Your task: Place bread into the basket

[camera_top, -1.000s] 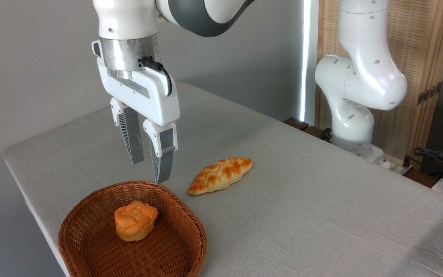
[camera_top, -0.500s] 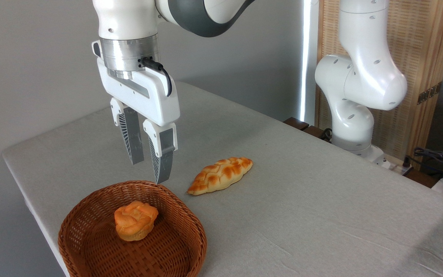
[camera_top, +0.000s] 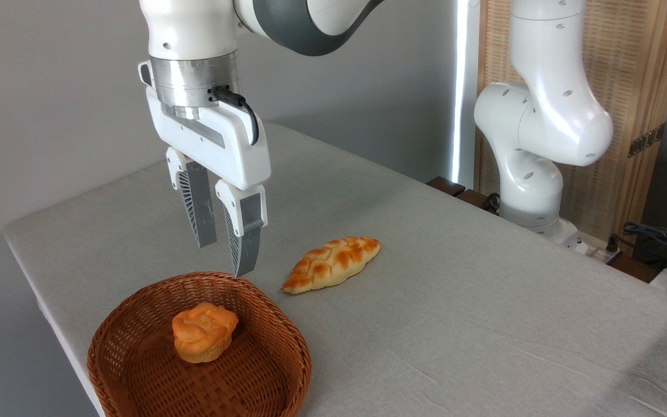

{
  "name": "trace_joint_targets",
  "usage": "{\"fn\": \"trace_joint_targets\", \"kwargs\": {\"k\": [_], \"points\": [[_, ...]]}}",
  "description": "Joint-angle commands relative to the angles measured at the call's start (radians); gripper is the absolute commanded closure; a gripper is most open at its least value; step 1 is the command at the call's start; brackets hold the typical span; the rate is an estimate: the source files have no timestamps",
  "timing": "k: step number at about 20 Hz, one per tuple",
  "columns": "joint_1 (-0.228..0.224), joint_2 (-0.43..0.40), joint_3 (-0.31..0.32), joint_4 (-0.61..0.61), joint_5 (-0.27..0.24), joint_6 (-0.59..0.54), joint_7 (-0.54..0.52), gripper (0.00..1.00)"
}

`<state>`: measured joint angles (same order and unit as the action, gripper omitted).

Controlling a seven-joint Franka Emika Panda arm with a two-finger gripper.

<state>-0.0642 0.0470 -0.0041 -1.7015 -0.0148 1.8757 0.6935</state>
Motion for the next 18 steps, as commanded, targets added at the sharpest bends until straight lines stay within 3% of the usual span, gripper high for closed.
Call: {"fn": "trace_joint_targets", "kwargs": {"k": [1, 18], "points": [[-0.006, 0.007, 0.003, 0.019, 0.010, -0.021, -0.019, 0.00], [-0.011, -0.004, -0.010, -0.033, 0.006, -0.030, -0.032, 0.00]]}}
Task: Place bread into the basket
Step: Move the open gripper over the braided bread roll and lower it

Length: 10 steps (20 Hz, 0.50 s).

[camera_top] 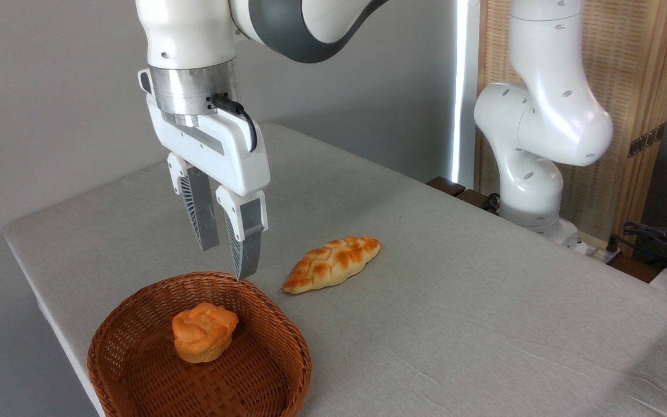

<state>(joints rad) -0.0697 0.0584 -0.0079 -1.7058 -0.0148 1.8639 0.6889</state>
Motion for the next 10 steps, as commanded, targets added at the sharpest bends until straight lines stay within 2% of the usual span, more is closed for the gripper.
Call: {"fn": "trace_joint_targets", "kwargs": {"k": [1, 8, 10], "points": [[-0.005, -0.029, -0.006, -0.043, 0.006, -0.017, -0.028, 0.00], [-0.005, -0.189, -0.006, -0.277, 0.006, -0.008, -0.017, 0.00], [-0.030, -0.225, 0.000, -0.340, 0.006, -0.002, -0.015, 0.00]]}}
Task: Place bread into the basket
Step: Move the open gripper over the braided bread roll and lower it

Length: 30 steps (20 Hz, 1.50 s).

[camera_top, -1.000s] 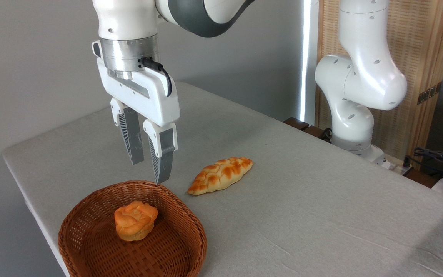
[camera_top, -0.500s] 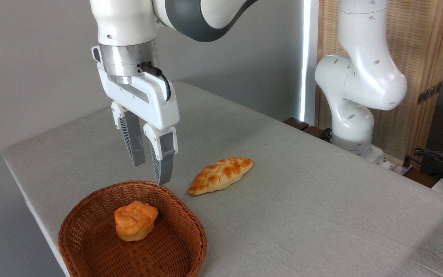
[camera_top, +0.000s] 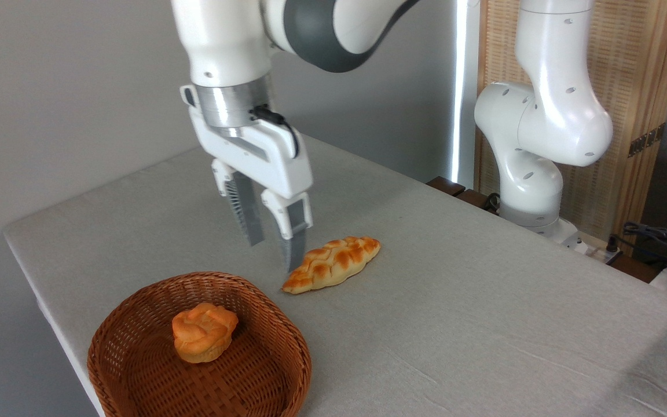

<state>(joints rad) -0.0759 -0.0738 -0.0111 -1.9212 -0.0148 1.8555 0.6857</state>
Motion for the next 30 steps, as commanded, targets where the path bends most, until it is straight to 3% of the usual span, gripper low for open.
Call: {"fn": "trace_joint_targets", "kwargs": {"k": [1, 5, 8, 14, 30], "points": [[-0.025, -0.104, 0.003, -0.154, 0.006, 0.007, -0.012, 0.00], [-0.053, -0.161, 0.008, -0.266, 0.006, 0.014, 0.001, 0.00], [-0.091, -0.172, 0.010, -0.329, 0.006, 0.072, 0.009, 0.00], [-0.123, -0.169, 0.010, -0.389, 0.007, 0.157, 0.011, 0.00], [-0.133, -0.126, 0.010, -0.412, 0.012, 0.194, 0.029, 0.00]]}}
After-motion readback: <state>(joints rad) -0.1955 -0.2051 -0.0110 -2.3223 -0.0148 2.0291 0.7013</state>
